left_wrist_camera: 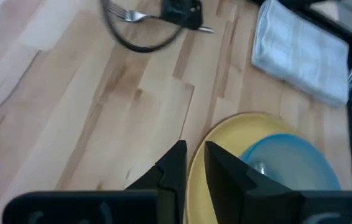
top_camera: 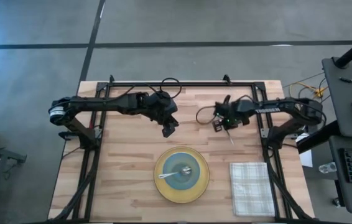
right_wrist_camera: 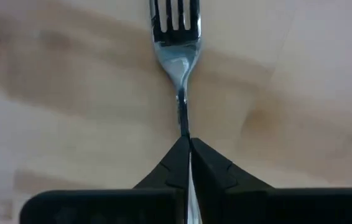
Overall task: Set table place
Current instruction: Put the silver fork to the right side of the yellow plate
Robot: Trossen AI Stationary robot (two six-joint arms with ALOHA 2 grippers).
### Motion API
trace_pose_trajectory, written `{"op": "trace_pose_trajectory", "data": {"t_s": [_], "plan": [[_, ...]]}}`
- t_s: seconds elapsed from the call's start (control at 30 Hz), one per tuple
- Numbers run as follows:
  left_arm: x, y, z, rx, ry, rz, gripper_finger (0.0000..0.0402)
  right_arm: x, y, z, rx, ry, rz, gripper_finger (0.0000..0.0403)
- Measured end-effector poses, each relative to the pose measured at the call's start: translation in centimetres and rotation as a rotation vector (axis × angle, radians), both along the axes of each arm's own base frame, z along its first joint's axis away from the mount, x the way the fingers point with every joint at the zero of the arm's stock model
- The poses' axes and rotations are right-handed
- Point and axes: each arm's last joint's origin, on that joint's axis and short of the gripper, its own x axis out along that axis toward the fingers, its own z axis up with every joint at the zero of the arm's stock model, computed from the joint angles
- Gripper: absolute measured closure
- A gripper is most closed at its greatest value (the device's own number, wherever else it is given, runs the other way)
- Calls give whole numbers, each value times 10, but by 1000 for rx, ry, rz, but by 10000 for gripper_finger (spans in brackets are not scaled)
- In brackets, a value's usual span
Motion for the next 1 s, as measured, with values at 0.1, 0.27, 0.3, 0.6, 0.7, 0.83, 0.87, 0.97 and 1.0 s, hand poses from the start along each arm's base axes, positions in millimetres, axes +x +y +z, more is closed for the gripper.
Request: {"op": "trace_pose_trajectory", "data": {"t_s": [0.1, 0.27, 0.3, 0.6, 0.7, 0.83, 0.87, 0.97, 1.0], "plan": [[0, 0, 0, 19, 5, -19, 360, 4, 19, 0, 7, -9, -41, 395], [0, 0, 0, 52, 3, -49, 360, 13, 53, -3, 24, -16, -95, 395], [-1, 0, -1, 55, 4, -52, 360, 14, 59, -4, 27, -15, -103, 395], [-1, 0, 0, 71, 1, -73, 360, 18, 83, 4, -70, -82, -166, 390], [-1, 0, 0, 69, 0, -74, 360, 20, 77, 11, -102, -101, -147, 370], [-1, 0, 0, 66, -1, -74, 360, 17, 63, 13, -115, -74, -128, 324], [-1, 0, 0, 65, -1, -73, 360, 17, 60, 12, -117, -64, -125, 310], [-1, 0, 0, 62, -2, -69, 360, 16, 48, 9, -118, -29, -106, 272], [-1, 0, 0, 62, -2, -69, 360, 15, 44, 7, -119, -20, -96, 262]]}}
